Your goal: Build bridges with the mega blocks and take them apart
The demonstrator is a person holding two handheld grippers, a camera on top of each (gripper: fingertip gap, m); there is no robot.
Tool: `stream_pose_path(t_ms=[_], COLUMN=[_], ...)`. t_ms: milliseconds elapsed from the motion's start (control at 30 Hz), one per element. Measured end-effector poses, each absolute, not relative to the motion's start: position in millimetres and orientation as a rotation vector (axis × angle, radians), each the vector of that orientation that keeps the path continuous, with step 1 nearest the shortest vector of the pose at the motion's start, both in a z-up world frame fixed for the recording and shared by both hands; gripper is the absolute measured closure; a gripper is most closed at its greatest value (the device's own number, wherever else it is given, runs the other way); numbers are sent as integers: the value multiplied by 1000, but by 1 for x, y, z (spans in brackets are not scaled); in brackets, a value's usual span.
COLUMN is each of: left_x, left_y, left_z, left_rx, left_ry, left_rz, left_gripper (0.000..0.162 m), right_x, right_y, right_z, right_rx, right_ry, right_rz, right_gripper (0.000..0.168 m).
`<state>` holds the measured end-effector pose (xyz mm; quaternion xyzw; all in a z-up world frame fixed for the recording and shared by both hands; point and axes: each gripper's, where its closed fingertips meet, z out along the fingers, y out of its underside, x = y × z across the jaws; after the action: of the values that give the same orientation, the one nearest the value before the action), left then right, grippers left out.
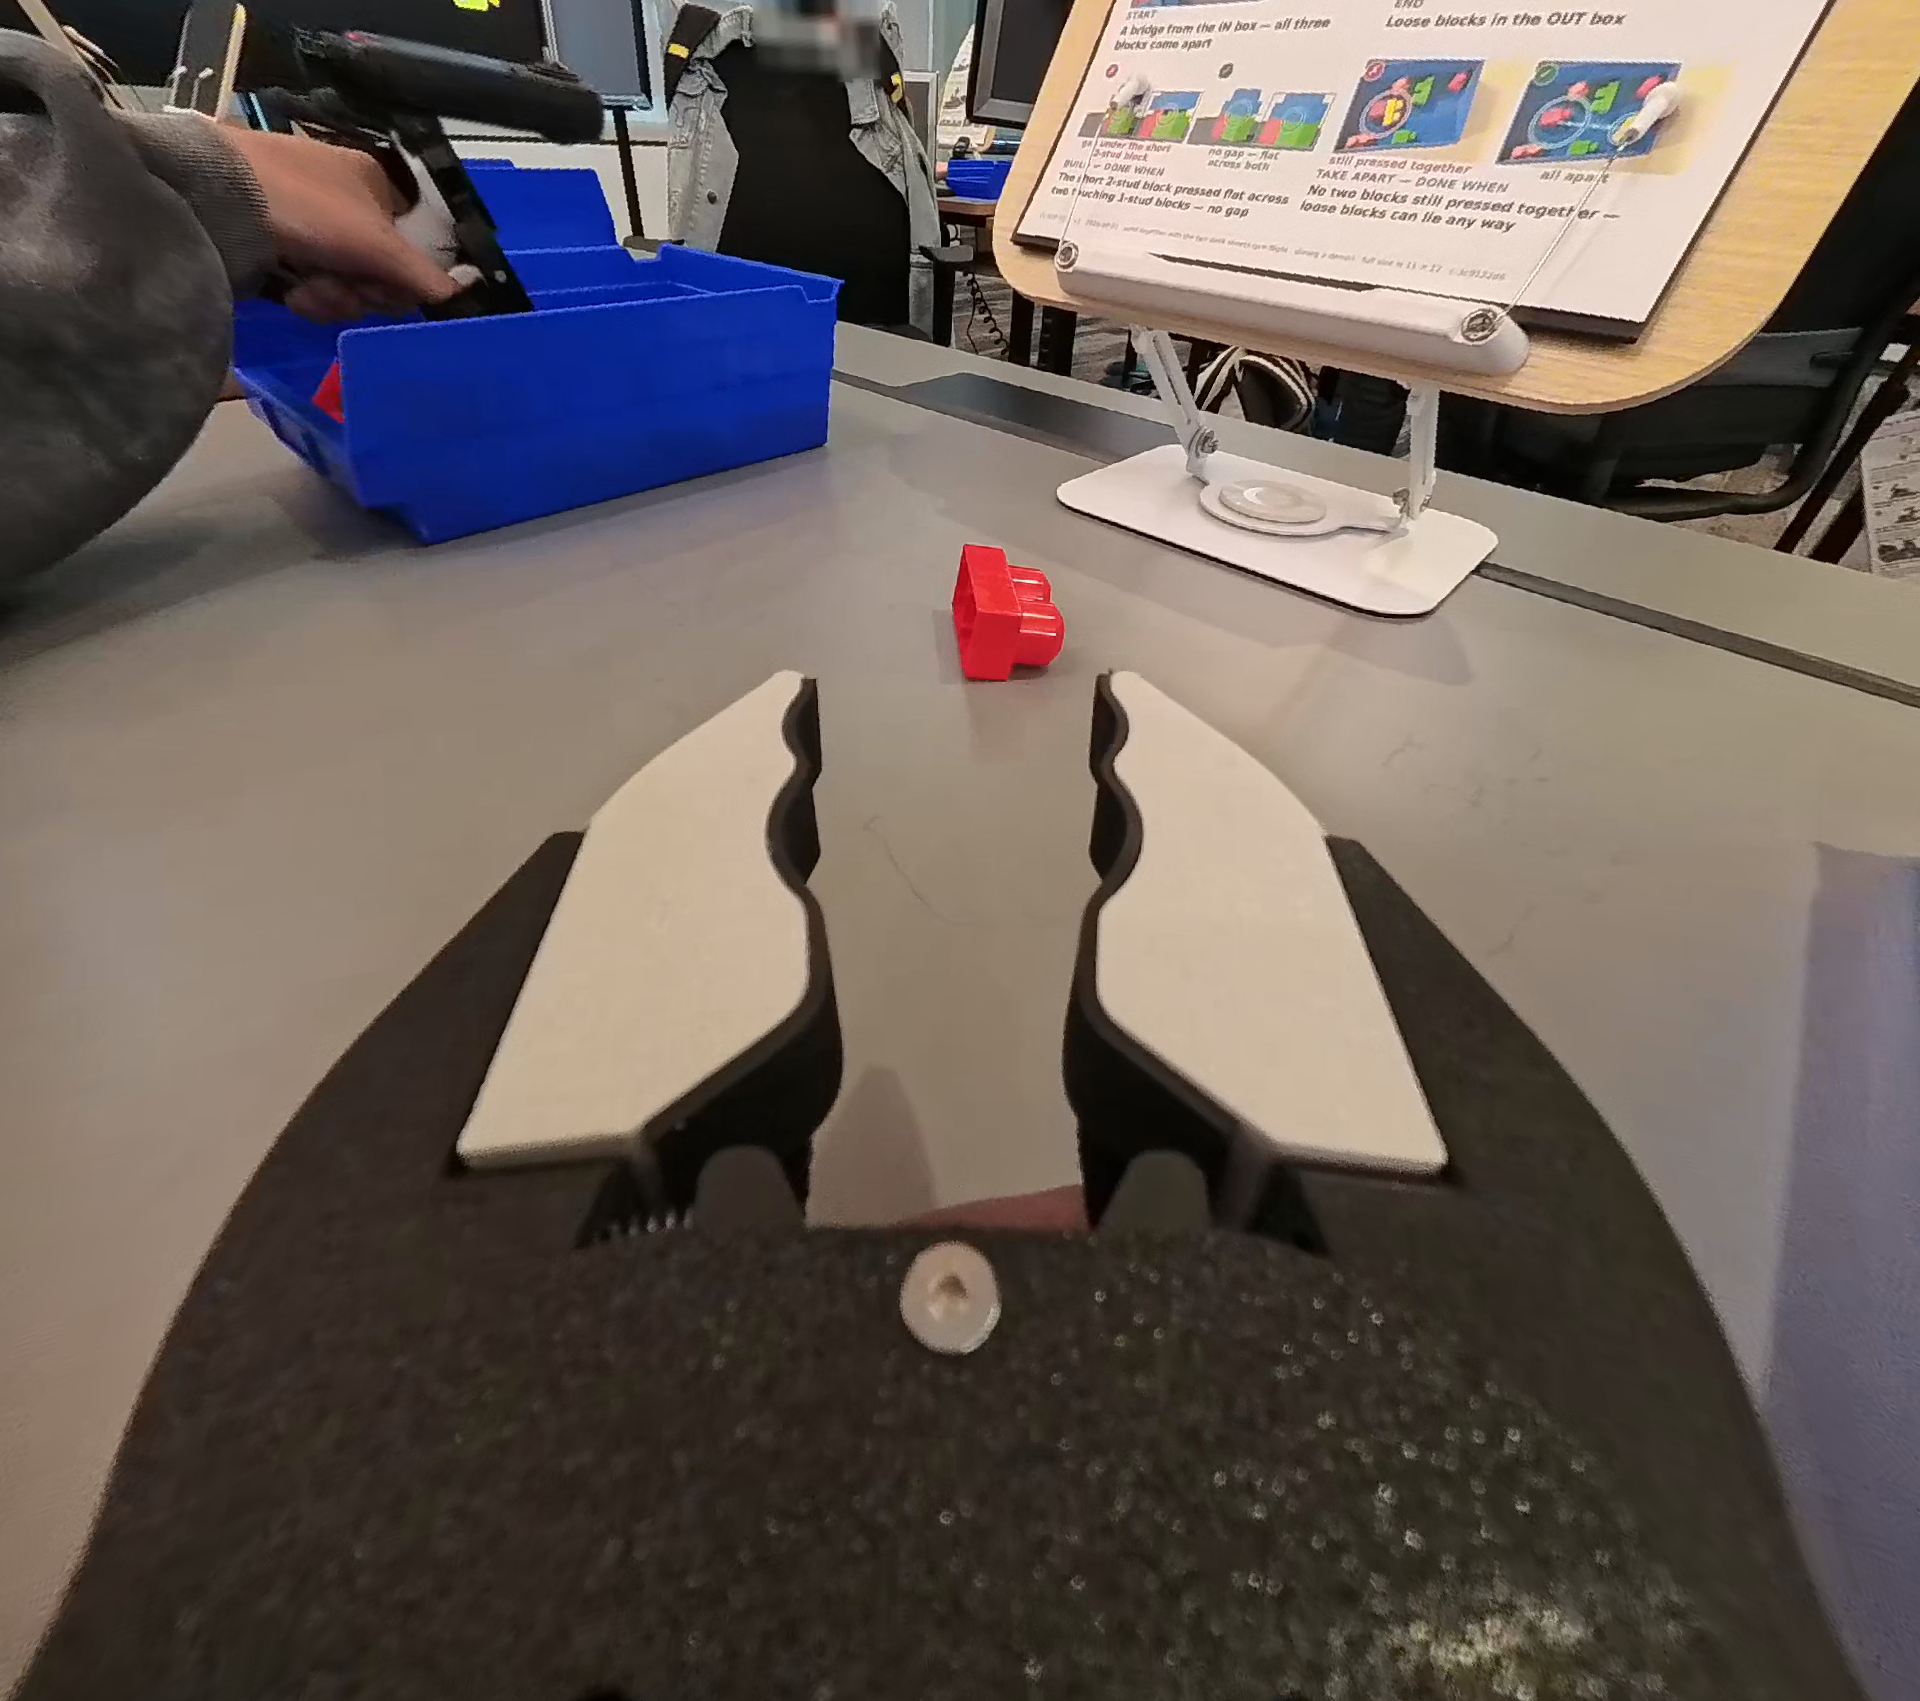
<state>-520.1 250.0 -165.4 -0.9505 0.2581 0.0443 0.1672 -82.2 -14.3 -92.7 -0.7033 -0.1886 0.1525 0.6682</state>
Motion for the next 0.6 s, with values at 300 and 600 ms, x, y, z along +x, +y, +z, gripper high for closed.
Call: stream_pose_path(t_ms=[300,600], left_x=[-499,-498], left_y=[234,225], left_z=[-184,-166], left_rx=[-2735,-2720], left_ry=[814,754], left_rz=[91,-85], left_gripper=[112,126], right_x=[-84,-85], right_y=[-16,-17], right_z=[-92,-92], right_rx=[-1575,-1573], right_ry=[-443,-445], right_rz=[366,372], right_gripper=[119,119])
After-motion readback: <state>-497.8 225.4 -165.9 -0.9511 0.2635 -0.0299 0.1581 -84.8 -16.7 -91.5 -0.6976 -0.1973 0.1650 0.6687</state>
